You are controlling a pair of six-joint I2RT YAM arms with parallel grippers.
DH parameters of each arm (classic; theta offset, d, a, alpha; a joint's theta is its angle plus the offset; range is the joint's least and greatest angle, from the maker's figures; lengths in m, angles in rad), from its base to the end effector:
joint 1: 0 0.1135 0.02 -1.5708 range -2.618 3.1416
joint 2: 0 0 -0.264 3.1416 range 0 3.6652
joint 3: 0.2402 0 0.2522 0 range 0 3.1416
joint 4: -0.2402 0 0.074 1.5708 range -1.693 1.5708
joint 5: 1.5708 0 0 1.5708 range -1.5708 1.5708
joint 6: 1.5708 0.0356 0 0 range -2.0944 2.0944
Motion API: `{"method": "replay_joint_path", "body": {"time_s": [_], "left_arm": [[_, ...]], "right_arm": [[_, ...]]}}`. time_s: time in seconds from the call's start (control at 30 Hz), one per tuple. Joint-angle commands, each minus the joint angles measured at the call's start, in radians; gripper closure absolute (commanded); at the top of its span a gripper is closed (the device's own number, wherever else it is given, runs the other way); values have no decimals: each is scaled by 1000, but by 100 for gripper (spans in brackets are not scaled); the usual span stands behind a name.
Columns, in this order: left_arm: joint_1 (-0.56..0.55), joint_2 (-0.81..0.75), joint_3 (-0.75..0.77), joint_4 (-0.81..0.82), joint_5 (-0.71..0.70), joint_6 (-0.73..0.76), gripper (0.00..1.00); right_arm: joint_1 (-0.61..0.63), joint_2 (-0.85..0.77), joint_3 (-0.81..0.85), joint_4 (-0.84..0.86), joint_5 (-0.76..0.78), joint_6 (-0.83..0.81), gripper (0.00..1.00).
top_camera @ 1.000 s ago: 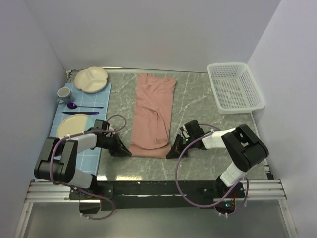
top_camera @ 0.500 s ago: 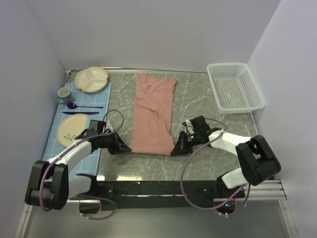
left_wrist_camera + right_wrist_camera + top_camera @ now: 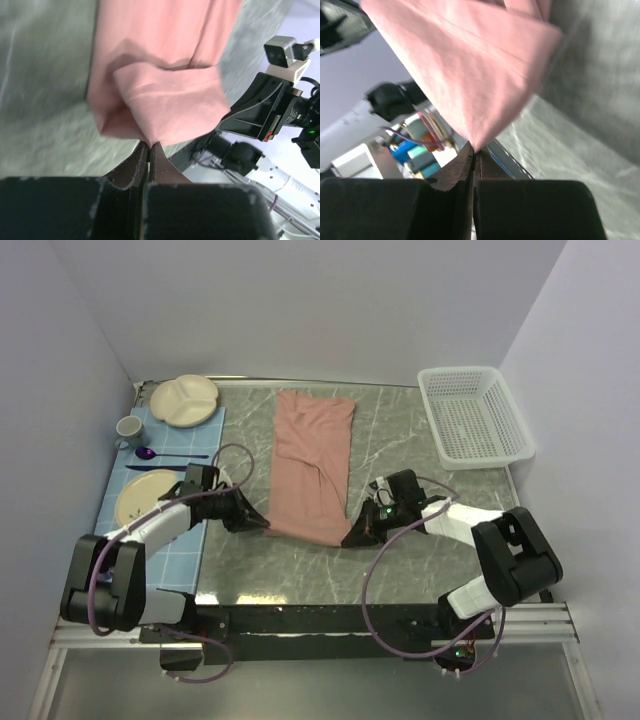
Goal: Roll the t-shirts
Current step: Roll the T-shirt to the center of the board.
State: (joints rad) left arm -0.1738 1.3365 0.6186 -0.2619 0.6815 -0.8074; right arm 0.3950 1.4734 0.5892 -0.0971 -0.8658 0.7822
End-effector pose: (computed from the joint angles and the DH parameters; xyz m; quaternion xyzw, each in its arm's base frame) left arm 0.2318 -0.0635 0.1699 -0.1884 0.8871 -0.4113 0.0915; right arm 0.2203 0.1212 0.1441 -0.0475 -0.8758 -0.4803 0.0035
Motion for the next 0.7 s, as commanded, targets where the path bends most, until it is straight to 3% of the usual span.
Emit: {"method": "replay_joint_path", "body": {"time_s": [0.0, 0.27, 0.67], "left_arm": [[8, 67, 107, 52, -30, 17, 99], [13, 199, 178, 50, -2, 13, 99], [37, 217, 196, 44, -22, 17, 99]], "right_arm": [[-54, 44, 75, 85, -52, 51, 100], [-110, 149, 184, 94, -52, 68, 100], [-137, 274, 281, 119, -53, 74, 100]]}}
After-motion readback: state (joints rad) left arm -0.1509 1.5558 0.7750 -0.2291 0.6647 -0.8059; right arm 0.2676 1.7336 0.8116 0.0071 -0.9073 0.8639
